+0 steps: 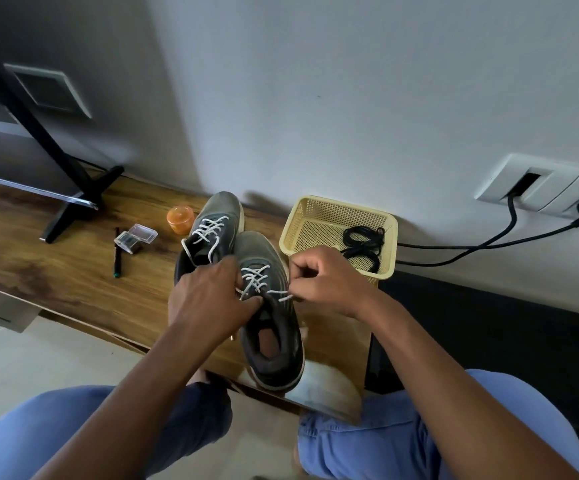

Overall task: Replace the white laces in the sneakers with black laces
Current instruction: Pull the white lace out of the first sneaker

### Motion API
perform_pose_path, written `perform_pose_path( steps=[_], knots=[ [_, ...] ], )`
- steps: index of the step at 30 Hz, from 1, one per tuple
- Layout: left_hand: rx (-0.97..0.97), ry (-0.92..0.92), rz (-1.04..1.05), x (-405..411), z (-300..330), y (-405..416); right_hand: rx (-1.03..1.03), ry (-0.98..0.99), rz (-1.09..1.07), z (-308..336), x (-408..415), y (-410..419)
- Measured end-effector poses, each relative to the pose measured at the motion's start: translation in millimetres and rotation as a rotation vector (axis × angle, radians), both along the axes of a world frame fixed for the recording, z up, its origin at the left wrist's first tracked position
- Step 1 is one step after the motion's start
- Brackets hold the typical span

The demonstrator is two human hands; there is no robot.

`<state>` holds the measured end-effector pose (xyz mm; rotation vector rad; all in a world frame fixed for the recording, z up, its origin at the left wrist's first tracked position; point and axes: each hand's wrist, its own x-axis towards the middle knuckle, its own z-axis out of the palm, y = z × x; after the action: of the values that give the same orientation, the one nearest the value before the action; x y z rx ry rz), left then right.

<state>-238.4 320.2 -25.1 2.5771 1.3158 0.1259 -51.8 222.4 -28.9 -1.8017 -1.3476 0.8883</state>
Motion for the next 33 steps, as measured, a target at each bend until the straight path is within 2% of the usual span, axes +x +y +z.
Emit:
perform_pose_path(
  steps=[2, 3, 6, 7, 14, 17, 21, 23, 27, 29, 32, 33],
  knots=[
    [0.008, -0.050, -0.081, 4.1, 1.7, -3.8, -0.096, -0.032, 0.053, 3.5, 5.9, -4.0],
    [-0.006, -0.058, -0.108, 5.5, 1.5, -5.1, -0.184, -0.112, 0.085, 3.9, 7.6, -5.7],
    [-0.056, -0.083, -0.143, 9.0, -1.7, -7.6, -0.313, -0.562, 0.110, 4.4, 2.6, -5.1],
    [-0.064, -0.083, -0.148, 10.2, -3.4, -8.5, -0.298, -0.625, 0.101, 4.0, -1.3, -4.3],
    [0.032, -0.140, -0.170, 16.7, -20.2, -4.7, -0.133, -0.694, 0.059, -18.8, -39.4, 4.0],
    [0.065, -0.183, -0.173, 17.0, -20.3, -2.4, -0.079, -0.611, -0.032, -26.5, -37.7, 4.7],
    [0.064, -0.222, -0.152, 15.5, -19.8, -0.3, -0.118, -0.472, -0.123, -26.6, -31.1, 4.7],
    [0.034, -0.298, -0.087, 15.3, -17.5, -1.9, -0.127, -0.431, -0.168, -27.9, -29.9, 5.7],
    [-0.185, -0.450, 0.306, 10.1, -13.2, 11.3, -0.149, -0.405, -0.239, -29.8, -24.9, 6.9],
    [-0.217, -0.414, 0.333, 6.4, -9.0, 15.0, -0.164, -0.394, -0.241, -29.4, -22.9, 6.8],
    [-0.032, -0.172, 0.152, 6.4, -1.8, 9.8, -0.159, -0.404, -0.211, -28.6, -24.4, 7.0],
    [0.011, -0.142, 0.084, 7.5, 1.9, 7.9, -0.155, -0.415, -0.194, -28.3, -25.1, 7.5]
  ],
)
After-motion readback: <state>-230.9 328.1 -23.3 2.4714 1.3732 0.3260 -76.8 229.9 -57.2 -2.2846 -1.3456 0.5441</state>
